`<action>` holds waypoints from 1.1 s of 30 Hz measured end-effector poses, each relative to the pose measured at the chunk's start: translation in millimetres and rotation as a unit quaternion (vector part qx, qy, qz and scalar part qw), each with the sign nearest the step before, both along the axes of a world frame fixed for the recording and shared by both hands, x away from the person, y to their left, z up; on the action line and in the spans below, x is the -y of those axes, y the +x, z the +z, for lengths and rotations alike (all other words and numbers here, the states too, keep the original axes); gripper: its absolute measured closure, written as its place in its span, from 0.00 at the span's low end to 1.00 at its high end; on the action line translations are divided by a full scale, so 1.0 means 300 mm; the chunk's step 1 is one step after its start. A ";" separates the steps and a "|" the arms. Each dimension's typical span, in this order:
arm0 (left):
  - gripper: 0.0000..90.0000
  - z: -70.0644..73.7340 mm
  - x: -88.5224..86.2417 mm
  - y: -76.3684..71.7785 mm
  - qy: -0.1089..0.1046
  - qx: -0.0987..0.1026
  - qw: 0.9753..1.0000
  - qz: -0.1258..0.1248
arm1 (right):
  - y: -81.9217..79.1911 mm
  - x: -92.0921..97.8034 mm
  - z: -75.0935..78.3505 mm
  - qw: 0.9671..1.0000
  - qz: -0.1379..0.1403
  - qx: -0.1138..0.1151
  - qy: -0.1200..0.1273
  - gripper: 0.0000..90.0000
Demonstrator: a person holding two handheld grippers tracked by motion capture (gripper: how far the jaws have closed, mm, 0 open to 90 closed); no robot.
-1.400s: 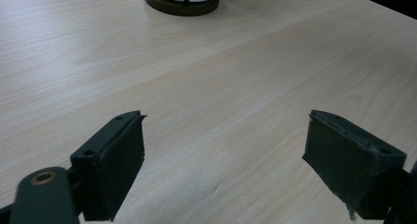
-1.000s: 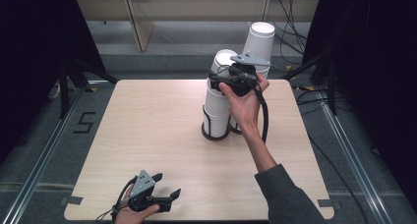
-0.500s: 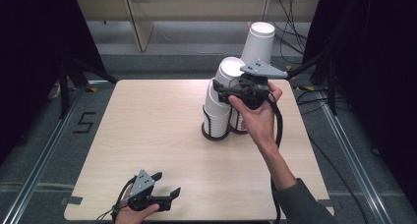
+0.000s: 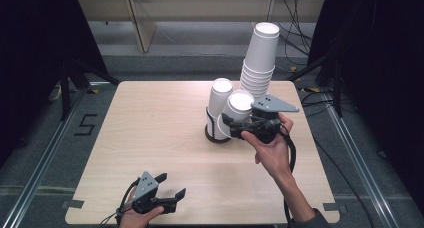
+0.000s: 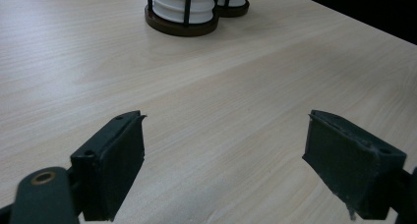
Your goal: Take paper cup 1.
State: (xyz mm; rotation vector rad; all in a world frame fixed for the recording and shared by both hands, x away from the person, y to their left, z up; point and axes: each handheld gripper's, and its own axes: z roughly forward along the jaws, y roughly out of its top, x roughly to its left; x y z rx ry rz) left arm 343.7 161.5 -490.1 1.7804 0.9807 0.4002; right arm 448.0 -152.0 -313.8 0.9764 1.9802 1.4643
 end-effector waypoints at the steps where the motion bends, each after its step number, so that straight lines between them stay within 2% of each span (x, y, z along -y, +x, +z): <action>1: 0.16 -0.001 0.000 0.003 -0.005 0.004 1.000 0.000 | -0.006 0.002 -0.011 1.000 -0.003 -0.007 0.001 0.21; 2: 0.16 0.000 0.000 0.005 -0.009 0.005 1.000 0.001 | -0.005 0.004 -0.023 1.000 0.001 -0.004 -0.004 0.21; 8: 0.16 -0.002 0.009 0.027 -0.013 0.012 1.000 0.007 | -0.010 -0.007 -0.095 1.000 0.013 -0.026 -0.007 0.21; 10: 0.16 -0.002 0.021 0.036 -0.010 0.011 1.000 0.009 | -0.007 -0.012 -0.109 0.999 0.018 -0.027 -0.005 0.21; 11: 0.16 -0.003 0.023 0.042 -0.010 0.014 1.000 0.004 | -0.010 -0.017 -0.117 0.999 0.017 -0.036 -0.005 0.21; 13: 0.16 -0.003 0.035 0.050 -0.008 0.014 1.000 0.005 | -0.006 -0.022 -0.130 0.999 0.028 -0.034 -0.005 0.21; 15: 0.16 -0.005 0.043 0.058 -0.001 0.017 1.000 0.001 | -0.009 -0.027 -0.143 0.998 0.036 -0.048 -0.002 0.21; 16: 0.16 -0.009 0.048 0.063 -0.005 0.019 1.000 -0.002 | -0.014 -0.030 -0.146 0.998 0.030 -0.054 -0.001 0.21; 17: 0.16 -0.011 0.052 0.065 -0.006 0.020 1.000 -0.002 | -0.011 -0.029 -0.153 0.998 0.035 -0.049 -0.009 0.21; 19: 0.16 -0.008 0.053 0.067 0.004 0.018 1.000 -0.001 | -0.014 -0.032 -0.167 0.998 0.036 -0.055 -0.012 0.21; 21: 0.16 -0.010 0.055 0.071 0.004 0.025 1.000 -0.004 | -0.018 -0.037 -0.187 0.997 0.039 -0.062 -0.012 0.21; 22: 0.16 -0.008 0.054 0.071 0.008 0.025 1.000 -0.002 | -0.016 -0.036 -0.197 0.997 0.044 -0.058 -0.017 0.21; 23: 0.16 -0.007 0.052 0.073 0.004 0.028 1.000 -0.003 | -0.018 -0.038 -0.204 0.997 0.045 -0.065 -0.010 0.21; 24: 0.16 -0.007 0.051 0.075 -0.001 0.031 1.000 -0.004 | -0.023 -0.038 -0.215 0.996 0.045 -0.074 -0.014 0.21; 29: 0.16 -0.005 0.050 0.077 0.000 0.034 0.999 -0.006 | -0.029 -0.037 -0.248 0.995 0.050 -0.085 -0.007 0.21; 30: 0.16 -0.006 0.051 0.077 0.000 0.033 0.999 -0.006 | -0.027 -0.033 -0.251 0.995 0.052 -0.086 -0.017 0.21; 31: 0.16 -0.006 0.052 0.078 0.000 0.033 0.999 -0.007 | -0.027 -0.036 -0.258 0.994 0.053 -0.090 -0.008 0.21; 33: 0.16 -0.006 0.052 0.077 0.002 0.032 0.999 -0.007 | -0.024 -0.036 -0.268 0.994 0.058 -0.087 -0.015 0.21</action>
